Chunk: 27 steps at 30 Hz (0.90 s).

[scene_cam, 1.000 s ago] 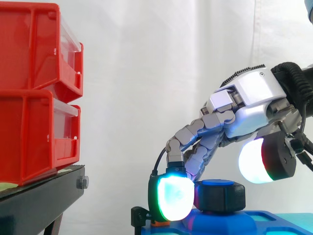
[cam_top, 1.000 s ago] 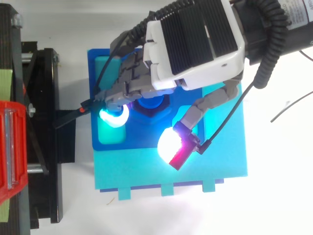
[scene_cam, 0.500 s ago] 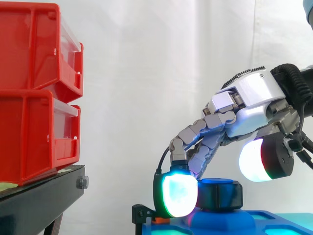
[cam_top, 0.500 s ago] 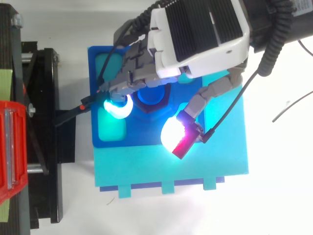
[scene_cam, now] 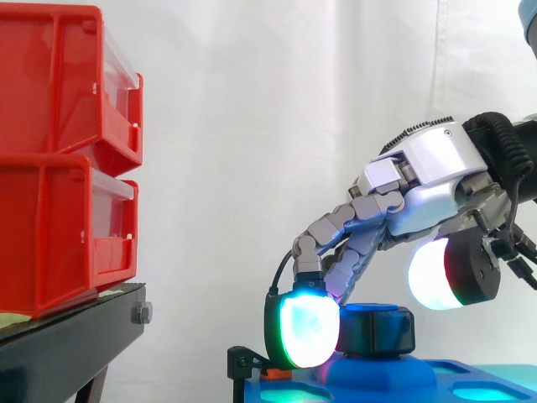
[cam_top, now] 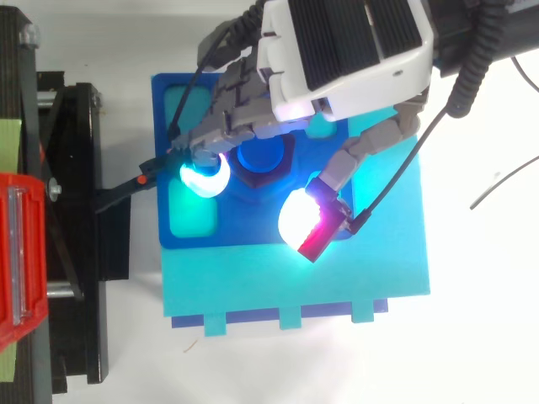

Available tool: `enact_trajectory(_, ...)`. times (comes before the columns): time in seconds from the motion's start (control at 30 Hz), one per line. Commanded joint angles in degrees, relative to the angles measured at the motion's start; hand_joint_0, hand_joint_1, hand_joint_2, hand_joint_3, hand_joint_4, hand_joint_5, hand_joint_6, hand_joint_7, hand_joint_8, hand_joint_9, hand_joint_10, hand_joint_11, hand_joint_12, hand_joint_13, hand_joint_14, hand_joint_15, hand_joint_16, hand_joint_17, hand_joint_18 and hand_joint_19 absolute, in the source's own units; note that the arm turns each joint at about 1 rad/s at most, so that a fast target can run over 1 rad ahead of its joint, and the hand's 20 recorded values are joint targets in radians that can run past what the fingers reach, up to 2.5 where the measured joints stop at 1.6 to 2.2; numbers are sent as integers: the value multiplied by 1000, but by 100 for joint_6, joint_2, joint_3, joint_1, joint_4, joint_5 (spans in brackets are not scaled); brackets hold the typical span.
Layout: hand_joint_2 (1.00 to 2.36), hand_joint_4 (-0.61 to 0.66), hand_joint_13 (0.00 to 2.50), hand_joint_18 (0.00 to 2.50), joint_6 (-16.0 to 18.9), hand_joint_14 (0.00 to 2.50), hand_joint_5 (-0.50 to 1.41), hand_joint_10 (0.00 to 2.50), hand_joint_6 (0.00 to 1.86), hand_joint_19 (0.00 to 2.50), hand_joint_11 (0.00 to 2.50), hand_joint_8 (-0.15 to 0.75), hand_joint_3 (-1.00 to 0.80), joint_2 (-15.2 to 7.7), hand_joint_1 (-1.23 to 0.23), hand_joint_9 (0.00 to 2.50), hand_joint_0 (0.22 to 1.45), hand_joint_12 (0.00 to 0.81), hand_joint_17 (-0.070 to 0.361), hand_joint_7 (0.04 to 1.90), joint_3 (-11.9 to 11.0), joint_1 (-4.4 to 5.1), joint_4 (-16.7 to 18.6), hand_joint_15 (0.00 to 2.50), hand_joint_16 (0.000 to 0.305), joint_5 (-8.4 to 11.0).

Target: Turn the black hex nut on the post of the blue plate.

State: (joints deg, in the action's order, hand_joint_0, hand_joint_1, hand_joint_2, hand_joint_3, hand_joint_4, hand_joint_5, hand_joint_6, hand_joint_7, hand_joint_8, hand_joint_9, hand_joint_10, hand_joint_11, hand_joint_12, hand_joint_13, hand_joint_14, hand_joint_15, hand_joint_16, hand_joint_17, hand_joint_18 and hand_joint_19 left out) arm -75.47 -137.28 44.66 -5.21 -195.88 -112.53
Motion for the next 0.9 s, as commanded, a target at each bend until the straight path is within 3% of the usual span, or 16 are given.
enact_trajectory(0.0,1000,188,624,120,6,14,-125,10,503,366,230,203,-500,0,-453,581,495,278,52,1037,7,20,-12,348,23,3)
enact_trajectory(0.37,1000,191,622,120,6,16,-126,9,504,367,225,203,-500,8,-455,580,495,277,52,1028,-204,108,-117,352,23,47)
enact_trajectory(0.87,1000,194,624,119,-38,14,-126,9,503,367,225,204,-500,8,-456,580,495,276,52,1025,-204,29,-161,354,23,-15)
